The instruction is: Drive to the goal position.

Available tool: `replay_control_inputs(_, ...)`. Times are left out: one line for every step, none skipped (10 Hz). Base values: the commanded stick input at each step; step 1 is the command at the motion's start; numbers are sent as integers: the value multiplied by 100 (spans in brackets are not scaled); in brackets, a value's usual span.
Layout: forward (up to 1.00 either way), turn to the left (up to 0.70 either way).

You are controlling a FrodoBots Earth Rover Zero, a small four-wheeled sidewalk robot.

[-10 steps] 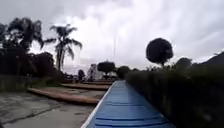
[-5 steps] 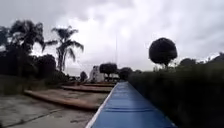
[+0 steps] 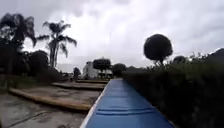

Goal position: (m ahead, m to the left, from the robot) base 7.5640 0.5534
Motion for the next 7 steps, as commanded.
replay_control_inputs(50, 0)
replay_control_inputs(50, 0)
replay_control_inputs(50, 0)
replay_control_inputs(50, -8)
replay_control_inputs(50, -47)
replay_control_inputs(50, -8)
replay_control_inputs(50, 0)
